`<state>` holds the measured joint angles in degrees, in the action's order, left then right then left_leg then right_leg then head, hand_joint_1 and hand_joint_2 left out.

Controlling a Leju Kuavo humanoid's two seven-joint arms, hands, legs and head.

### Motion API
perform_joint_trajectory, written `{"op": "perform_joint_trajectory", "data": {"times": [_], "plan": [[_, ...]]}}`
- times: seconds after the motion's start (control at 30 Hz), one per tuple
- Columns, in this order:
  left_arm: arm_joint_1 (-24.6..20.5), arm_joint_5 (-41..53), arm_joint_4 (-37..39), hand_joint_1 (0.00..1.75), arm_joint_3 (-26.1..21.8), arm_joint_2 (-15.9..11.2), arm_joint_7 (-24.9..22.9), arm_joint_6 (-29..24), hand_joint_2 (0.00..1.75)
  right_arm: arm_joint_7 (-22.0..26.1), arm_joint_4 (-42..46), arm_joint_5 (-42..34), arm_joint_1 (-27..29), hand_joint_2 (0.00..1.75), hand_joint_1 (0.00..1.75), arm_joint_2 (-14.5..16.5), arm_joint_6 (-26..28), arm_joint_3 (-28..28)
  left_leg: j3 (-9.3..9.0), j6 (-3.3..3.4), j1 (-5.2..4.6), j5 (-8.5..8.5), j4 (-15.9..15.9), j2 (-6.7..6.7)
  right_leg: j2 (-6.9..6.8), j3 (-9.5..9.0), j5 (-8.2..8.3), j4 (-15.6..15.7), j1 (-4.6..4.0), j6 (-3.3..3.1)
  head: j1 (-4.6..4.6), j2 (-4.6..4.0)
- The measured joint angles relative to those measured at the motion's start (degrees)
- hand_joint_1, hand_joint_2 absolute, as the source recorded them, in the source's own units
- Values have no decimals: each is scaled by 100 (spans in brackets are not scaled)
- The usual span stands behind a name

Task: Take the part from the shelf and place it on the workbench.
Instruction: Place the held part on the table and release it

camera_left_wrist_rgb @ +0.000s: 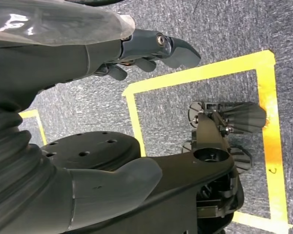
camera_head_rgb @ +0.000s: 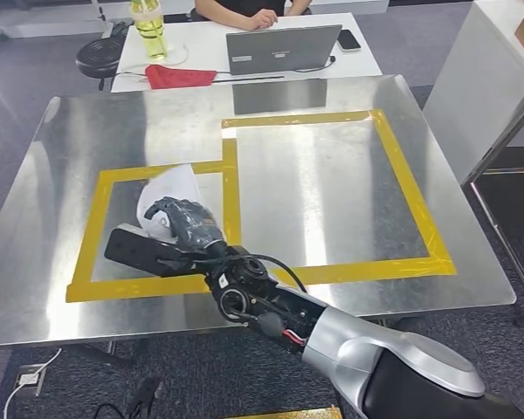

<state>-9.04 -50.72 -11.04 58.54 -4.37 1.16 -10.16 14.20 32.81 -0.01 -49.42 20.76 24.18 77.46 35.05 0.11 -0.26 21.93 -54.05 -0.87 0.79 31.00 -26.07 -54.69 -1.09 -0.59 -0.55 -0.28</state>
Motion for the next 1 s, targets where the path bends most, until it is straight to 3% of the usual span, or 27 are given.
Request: {"op": "perform_joint_trajectory", "data": {"times": [0.07,0.7,0.9,1.0], "plan": [[4,-28,0,0,2,2,31,-26,0,-11,-4,14,54,0,0,0,-20,33,0,0,0,0,0,0,0,0,0,1,0,0,0,0],[21,-125,0,0,2,20,31,-25,0,26,-7,42,75,0,0,0,-49,107,0,0,0,1,0,0,0,-2,0,2,0,0,8,0],[52,-132,0,0,2,24,30,-25,0,384,-6,-403,76,0,0,0,-26,-1,0,0,0,1,0,1,0,-1,0,3,0,0,10,0],[64,-133,0,0,2,23,30,-25,0,826,-4,-858,66,0,0,0,56,-153,-1,0,0,1,0,1,0,-1,0,3,0,0,10,0]]}}
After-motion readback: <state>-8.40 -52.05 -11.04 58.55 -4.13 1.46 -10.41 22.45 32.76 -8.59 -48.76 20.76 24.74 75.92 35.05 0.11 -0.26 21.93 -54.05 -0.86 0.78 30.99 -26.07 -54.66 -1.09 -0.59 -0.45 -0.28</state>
